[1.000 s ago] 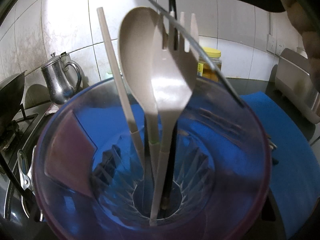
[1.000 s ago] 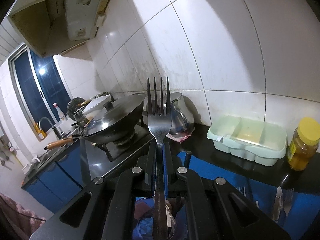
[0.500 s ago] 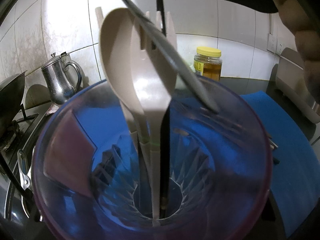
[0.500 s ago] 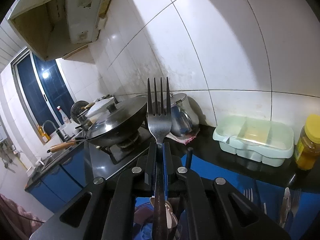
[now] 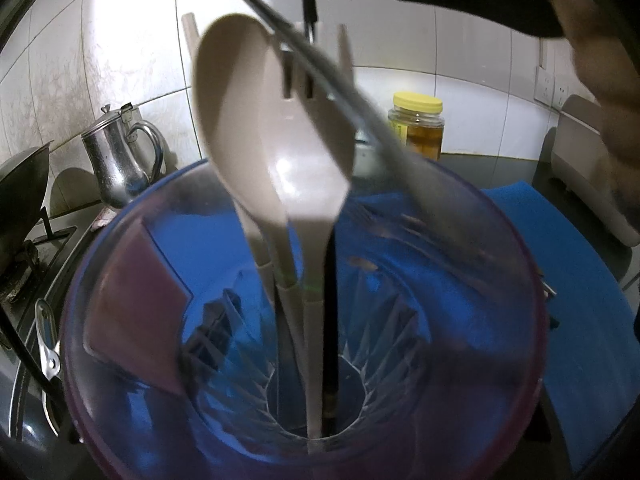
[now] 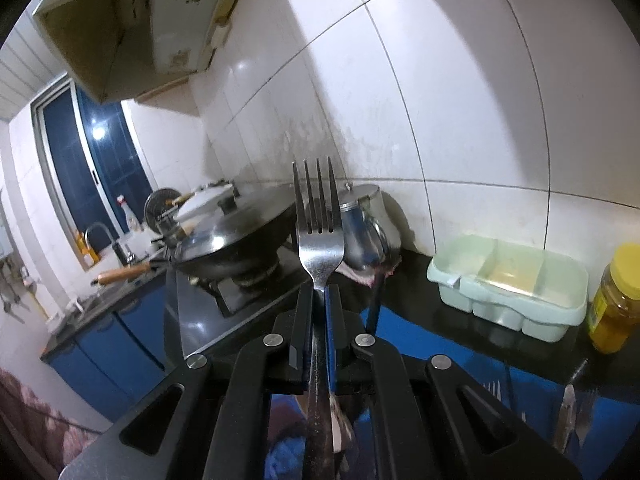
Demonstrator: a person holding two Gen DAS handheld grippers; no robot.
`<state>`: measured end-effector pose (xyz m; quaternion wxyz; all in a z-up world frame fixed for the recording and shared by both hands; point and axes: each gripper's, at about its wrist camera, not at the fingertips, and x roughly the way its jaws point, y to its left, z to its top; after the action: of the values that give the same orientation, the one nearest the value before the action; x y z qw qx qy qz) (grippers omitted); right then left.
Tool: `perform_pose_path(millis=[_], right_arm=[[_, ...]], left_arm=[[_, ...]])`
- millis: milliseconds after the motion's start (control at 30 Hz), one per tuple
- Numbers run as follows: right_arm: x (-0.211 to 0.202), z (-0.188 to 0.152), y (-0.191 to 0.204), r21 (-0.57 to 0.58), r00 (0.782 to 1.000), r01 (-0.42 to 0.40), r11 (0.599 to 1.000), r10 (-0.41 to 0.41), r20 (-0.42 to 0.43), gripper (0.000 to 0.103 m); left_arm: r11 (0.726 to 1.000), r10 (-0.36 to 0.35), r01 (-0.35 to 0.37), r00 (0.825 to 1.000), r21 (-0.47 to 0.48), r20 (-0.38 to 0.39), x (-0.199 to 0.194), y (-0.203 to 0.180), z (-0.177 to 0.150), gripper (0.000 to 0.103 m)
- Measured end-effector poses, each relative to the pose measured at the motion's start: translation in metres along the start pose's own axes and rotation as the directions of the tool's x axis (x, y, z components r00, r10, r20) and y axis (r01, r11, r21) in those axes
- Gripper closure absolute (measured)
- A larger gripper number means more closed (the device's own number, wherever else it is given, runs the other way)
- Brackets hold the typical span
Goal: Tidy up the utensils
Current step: 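Lower the metal fork into the glass cup with the right gripper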
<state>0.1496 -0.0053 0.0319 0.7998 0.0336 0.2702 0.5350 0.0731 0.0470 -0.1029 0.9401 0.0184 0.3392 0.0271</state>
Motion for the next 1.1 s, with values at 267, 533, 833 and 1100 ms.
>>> perform_pose_path(millis=[267, 533, 833, 1100], right_arm=[[-0.011, -0.016, -0.001, -0.008, 0.999, 0.017, 1.000, -0.018, -0.049, 0.096], [-0.020, -0.019, -0.009, 0.051, 0.997, 0.008, 0.999, -0.004, -0.076, 0.089], [-0.047, -0.012, 0.009, -0.005, 0.997, -0.004, 1.000, 0.003, -0.074, 0.072], [-0.048, -0.009, -0.001, 0.024, 0.982, 0.122, 0.992, -0.117, -0.149, 0.076]], left_arm=[[1.000, 0.000, 0.000, 1.000, 0.000, -0.001, 0.001, 0.000, 0.000, 0.019], [1.000, 0.001, -0.001, 1.000, 0.001, -0.001, 0.001, 0.000, 0.000, 0.019], [1.000, 0.001, -0.001, 1.000, 0.001, -0.001, 0.001, 0.000, 0.000, 0.019], [1.000, 0.001, -0.001, 1.000, 0.001, -0.002, 0.001, 0.000, 0.000, 0.019]])
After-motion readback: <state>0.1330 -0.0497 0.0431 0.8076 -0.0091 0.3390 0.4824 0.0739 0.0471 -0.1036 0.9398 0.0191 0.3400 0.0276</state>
